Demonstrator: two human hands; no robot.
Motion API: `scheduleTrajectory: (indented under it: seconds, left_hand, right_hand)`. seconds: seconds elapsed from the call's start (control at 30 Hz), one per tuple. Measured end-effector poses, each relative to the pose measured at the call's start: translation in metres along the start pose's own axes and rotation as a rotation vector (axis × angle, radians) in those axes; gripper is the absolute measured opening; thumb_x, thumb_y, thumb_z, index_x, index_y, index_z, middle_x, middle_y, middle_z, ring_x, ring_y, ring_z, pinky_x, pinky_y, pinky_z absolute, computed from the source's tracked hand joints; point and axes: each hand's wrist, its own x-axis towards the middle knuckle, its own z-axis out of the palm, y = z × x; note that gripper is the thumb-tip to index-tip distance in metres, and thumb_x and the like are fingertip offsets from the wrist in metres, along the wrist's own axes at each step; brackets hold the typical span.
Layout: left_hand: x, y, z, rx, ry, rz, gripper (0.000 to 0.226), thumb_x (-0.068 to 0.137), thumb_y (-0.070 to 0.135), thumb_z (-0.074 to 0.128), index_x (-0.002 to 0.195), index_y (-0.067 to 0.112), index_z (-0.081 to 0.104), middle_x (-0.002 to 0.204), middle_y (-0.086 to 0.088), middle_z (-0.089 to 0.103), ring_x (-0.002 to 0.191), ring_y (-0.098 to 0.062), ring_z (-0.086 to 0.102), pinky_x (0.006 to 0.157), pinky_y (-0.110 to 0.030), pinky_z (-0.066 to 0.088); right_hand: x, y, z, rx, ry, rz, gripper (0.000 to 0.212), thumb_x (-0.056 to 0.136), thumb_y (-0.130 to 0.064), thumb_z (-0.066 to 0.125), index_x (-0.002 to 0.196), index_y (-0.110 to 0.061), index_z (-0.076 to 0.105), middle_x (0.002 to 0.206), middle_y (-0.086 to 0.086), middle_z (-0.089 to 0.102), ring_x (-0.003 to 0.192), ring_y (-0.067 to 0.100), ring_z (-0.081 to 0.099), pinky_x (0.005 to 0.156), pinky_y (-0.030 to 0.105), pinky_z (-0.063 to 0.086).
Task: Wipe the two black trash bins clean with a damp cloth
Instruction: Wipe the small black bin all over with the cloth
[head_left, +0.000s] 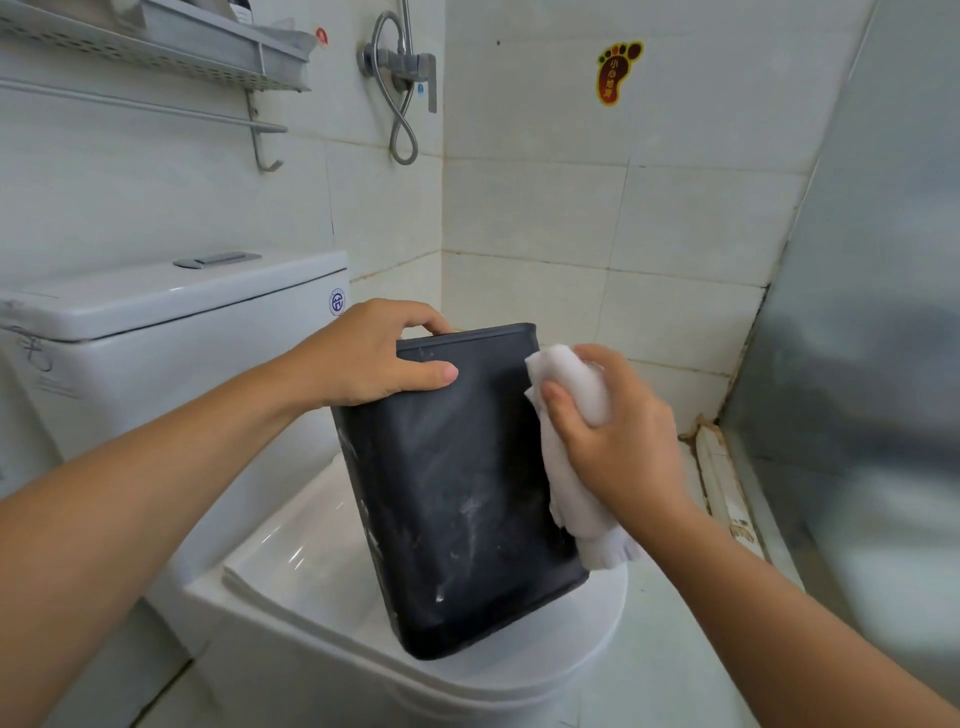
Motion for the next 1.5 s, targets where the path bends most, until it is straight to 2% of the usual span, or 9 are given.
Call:
scheduleTrajectory:
  seconds: [0.13,0.3,0.53,0.63,0.77,0.83,1.07,1.27,1.5]
  left_hand:
    - [-0.001,0.009,-0.006,0.173,-0.065,-0.034,0.021,0.09,0.048,0.077,0.103,0.04,0.063,0.09,0.009,0.073,0.082,-0.016,0.069,0.081,-0.04,0.058]
    - [-0.003,0.01,-0.005,0.228,-0.06,-0.083,0.025,0.09,0.046,0.074,0.1,0.036,0.053,0.087,0.002,0.076,0.081,-0.021,0.07,0.081,-0.051,0.059]
    - [-0.004,0.024,0.008,0.471,0.059,-0.135,0.032,0.087,0.058,0.067,0.104,0.034,0.055,0.078,0.009,0.06,0.079,-0.017,0.058,0.07,-0.035,0.046]
    - [-0.004,0.024,0.012,0.485,0.084,-0.107,0.041,0.085,0.066,0.067,0.11,0.034,0.065,0.081,0.014,0.058,0.087,-0.022,0.056,0.081,-0.039,0.052]
    - [-0.004,0.023,0.013,0.457,0.11,-0.109,0.045,0.086,0.066,0.069,0.115,0.032,0.069,0.079,0.013,0.057,0.088,-0.023,0.054,0.081,-0.038,0.051]
    - [-0.003,0.022,0.015,0.459,0.126,-0.12,0.044,0.085,0.066,0.07,0.114,0.033,0.07,0.082,0.012,0.06,0.088,-0.023,0.054,0.081,-0.038,0.051]
    - [-0.004,0.02,0.014,0.433,0.138,-0.138,0.032,0.083,0.063,0.072,0.103,0.037,0.072,0.084,0.011,0.066,0.087,-0.023,0.06,0.077,-0.038,0.052]
    - [-0.007,0.021,0.013,0.412,0.138,-0.129,0.035,0.085,0.062,0.073,0.106,0.035,0.074,0.08,0.01,0.065,0.086,-0.022,0.059,0.08,-0.039,0.054]
    - [-0.005,0.025,0.013,0.441,0.098,-0.133,0.032,0.083,0.064,0.069,0.098,0.037,0.073,0.082,0.009,0.069,0.084,-0.017,0.062,0.081,-0.042,0.057]
  right_hand:
    - [-0.004,0.009,0.009,0.002,-0.191,-0.083,0.051,0.095,-0.038,0.064,0.138,-0.022,0.04,0.121,-0.006,0.051,0.1,0.014,0.052,0.081,0.033,0.045]
    - [-0.012,0.02,0.012,-0.123,-0.285,-0.216,0.057,0.097,-0.051,0.053,0.151,-0.05,0.032,0.102,0.001,0.051,0.089,0.019,0.052,0.076,0.041,0.052]
    - [-0.034,0.017,0.034,-0.288,-0.109,-0.322,0.065,0.096,-0.052,0.046,0.155,-0.027,0.035,0.091,0.002,0.049,0.065,0.024,0.047,0.05,0.035,0.041]
    - [-0.031,0.028,0.031,-0.205,-0.124,-0.279,0.06,0.099,-0.05,0.046,0.155,-0.032,0.031,0.1,0.002,0.057,0.074,0.028,0.057,0.059,0.042,0.051]
    - [-0.021,0.04,0.03,-0.051,-0.057,0.002,0.052,0.101,-0.045,0.051,0.149,-0.041,0.034,0.114,-0.003,0.063,0.092,0.025,0.063,0.079,0.049,0.056]
    - [-0.024,0.038,0.029,-0.053,-0.063,-0.003,0.052,0.101,-0.044,0.052,0.15,-0.041,0.033,0.114,-0.003,0.063,0.092,0.023,0.063,0.081,0.048,0.056]
    - [-0.057,0.009,0.037,-0.225,-0.221,-0.428,0.061,0.095,-0.051,0.046,0.152,-0.034,0.034,0.112,0.001,0.063,0.085,0.028,0.064,0.064,0.036,0.05]
    - [-0.028,0.023,0.033,-0.136,-0.036,0.046,0.053,0.1,-0.045,0.047,0.15,-0.043,0.031,0.11,-0.003,0.061,0.092,0.027,0.064,0.074,0.04,0.051]
    - [-0.069,-0.014,0.045,-0.263,-0.116,-0.211,0.062,0.093,-0.047,0.046,0.152,-0.032,0.034,0.102,0.001,0.059,0.069,0.023,0.058,0.055,0.033,0.045]
